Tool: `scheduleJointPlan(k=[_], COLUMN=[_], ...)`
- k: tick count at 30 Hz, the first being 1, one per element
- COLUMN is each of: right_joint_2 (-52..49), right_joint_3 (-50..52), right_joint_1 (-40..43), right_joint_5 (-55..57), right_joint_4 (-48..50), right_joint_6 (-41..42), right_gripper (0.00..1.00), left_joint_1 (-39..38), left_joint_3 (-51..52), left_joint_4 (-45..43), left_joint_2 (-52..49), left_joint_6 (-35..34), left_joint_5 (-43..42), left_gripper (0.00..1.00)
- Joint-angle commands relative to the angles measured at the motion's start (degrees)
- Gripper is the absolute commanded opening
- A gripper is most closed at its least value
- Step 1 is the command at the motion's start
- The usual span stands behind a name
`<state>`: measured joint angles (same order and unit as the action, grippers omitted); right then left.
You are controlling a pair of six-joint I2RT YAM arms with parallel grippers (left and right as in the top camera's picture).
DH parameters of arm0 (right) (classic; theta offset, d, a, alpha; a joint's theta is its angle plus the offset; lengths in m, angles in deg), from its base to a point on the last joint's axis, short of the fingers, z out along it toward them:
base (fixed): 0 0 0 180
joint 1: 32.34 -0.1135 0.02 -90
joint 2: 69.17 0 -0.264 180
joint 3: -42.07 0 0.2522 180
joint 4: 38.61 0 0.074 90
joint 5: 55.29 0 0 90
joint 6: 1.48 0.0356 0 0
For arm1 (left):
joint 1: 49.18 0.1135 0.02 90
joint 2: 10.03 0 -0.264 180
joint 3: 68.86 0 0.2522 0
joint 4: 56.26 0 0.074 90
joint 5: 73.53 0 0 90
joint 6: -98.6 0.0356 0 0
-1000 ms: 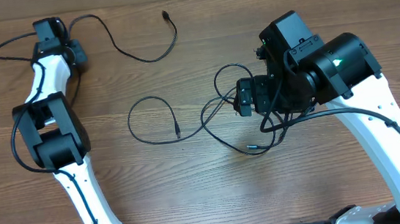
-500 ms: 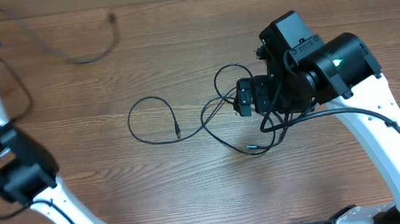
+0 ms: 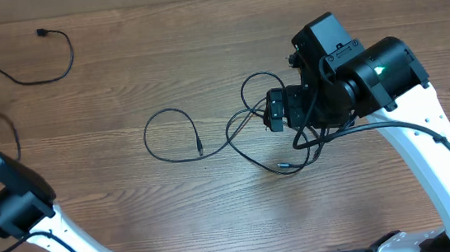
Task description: Untangle cables
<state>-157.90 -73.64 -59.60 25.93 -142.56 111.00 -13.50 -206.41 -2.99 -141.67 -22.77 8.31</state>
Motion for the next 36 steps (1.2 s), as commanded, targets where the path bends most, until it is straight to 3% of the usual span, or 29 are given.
scheduleJointPlan(k=[1, 3, 6, 10, 13, 19, 22, 27, 36], right_joint_2=[-0.2, -0.2, -0.2, -0.2, -0.2, -0.2, -0.2, -0.2, -0.2], right_joint_3=[-0.4, -0.4, -0.4, -0.4, -0.4, -0.4, -0.4, -0.4, -0.4], right_joint_1=[0.0, 0.0, 0.0, 0.0, 0.0, 0.0, 0.0, 0.0, 0.0], right_joint_5=[-0.3, -0.3, -0.3, -0.3, -0.3, -0.3, -0.3, -0.3, -0.3], right_joint_4=[-0.4, -0.6, -0.9, -0.6, -0.6, -0.7, -0.6, -0.5, -0.6], right_joint_6=[0.2, 0.2, 0.2, 0.2, 0.2, 0.0, 0.0, 0.0, 0.0], right_gripper=[1.00, 1.00, 1.00, 1.00, 1.00, 1.00, 1.00, 1.00, 1.00], left_joint_1=[-1.1, -1.2, -1.2, -0.7, 0.3, 2.8, 3.3, 3.2, 3.0], left_joint_3=[-0.1, -0.1, -0.1, 0.0, 0.8, 7.0, 10.5, 14.7, 20.4], left_joint_4=[1.2, 3.0, 9.3, 18.3, 22.8, 22.1, 19.5, 15.0, 11.4], left_joint_2=[-1.2, -1.2, -1.2, -1.8, -2.2, -2.2, -2.2, -2.2, -2.2], left_joint_6=[3.2, 6.8, 7.8, 7.8, 6.3, 5.8, 10.0, 15.0, 15.1], left_joint_5=[-3.1, -1.8, 5.3, 20.8, 26.9, 20.1, 13.4, 4.3, 15.3], left_gripper=[0.41, 0.39, 0.48, 0.68, 0.69, 0.70, 0.58, 0.63, 0.57])
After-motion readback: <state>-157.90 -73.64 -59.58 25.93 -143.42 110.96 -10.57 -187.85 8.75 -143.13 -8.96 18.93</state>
